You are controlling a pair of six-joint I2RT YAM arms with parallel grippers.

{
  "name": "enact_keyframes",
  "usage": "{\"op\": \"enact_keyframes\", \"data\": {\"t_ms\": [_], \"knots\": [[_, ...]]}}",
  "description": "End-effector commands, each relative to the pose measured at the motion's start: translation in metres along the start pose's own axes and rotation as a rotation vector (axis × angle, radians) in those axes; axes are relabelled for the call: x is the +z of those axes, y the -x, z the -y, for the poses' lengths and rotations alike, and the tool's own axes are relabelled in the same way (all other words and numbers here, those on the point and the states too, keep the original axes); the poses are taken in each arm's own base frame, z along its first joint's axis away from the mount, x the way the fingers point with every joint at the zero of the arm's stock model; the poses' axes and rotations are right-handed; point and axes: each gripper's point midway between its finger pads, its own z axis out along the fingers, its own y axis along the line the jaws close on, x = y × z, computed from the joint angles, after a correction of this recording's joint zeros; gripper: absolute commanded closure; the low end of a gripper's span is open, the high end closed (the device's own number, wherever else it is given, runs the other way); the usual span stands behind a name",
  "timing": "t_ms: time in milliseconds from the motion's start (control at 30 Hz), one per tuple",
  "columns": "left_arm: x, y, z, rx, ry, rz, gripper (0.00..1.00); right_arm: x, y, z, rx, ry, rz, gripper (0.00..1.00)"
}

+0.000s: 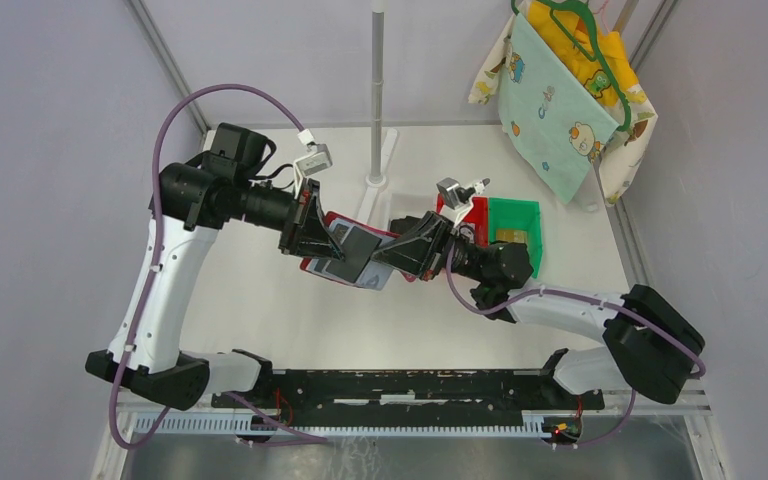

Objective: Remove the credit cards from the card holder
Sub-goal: Remove the credit card from the card holder.

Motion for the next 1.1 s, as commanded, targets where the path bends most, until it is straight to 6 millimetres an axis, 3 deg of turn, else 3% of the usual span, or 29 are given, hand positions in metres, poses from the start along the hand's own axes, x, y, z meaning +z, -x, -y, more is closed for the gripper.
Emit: {"op": "enact_keyframes", "data": {"t_ms": [0,233,433,1067], "knots": [[-0.006,0.008,0.009,0.030,0.009,0.027,0.82,-0.004,0.011,-0.020,-0.061,0.044,0.018,1.00],[-0.009,0.008,0.013,0.078,0.019,0.037,0.76,-0.012,0.011,-0.023,-0.058,0.040,0.040,1.00],[-0.007,0.009,0.008,0.062,0.022,0.040,0.90,-0.013,0.013,-0.029,-0.061,0.064,0.046,1.00],[-0.011,0.021,0.009,0.087,0.040,0.086,0.92,-0.014,0.008,-0.027,-0.087,0.041,0.022,0.99]]}}
